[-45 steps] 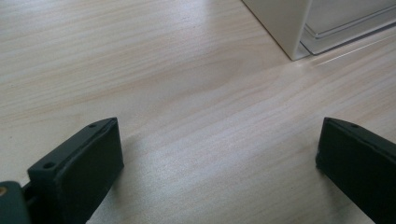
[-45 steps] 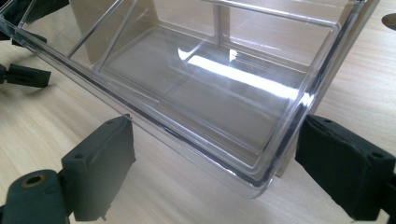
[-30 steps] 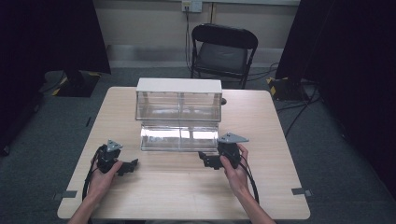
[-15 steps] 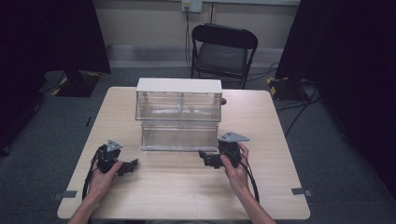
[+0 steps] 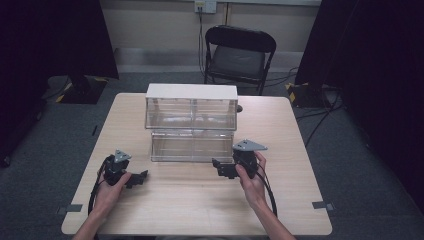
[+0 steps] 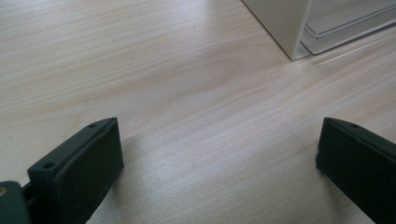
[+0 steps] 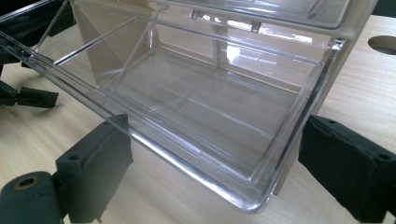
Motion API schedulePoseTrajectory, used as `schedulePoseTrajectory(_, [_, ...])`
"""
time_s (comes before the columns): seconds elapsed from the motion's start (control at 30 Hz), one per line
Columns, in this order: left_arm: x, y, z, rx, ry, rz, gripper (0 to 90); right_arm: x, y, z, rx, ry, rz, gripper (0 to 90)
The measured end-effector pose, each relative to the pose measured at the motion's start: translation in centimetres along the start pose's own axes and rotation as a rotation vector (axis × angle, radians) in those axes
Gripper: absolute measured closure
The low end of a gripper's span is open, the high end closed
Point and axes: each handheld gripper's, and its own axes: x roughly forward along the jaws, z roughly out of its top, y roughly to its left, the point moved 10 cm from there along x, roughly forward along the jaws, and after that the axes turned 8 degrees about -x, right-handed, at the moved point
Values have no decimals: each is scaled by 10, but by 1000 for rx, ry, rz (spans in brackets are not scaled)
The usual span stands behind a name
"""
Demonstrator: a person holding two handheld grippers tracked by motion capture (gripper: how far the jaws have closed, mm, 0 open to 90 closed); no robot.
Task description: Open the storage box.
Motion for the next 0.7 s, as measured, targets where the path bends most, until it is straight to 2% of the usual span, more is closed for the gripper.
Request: schedulePoseTrajectory(0.7, [0,0,0,0,0,1,0,1,-2,7,4,-12,-12,90])
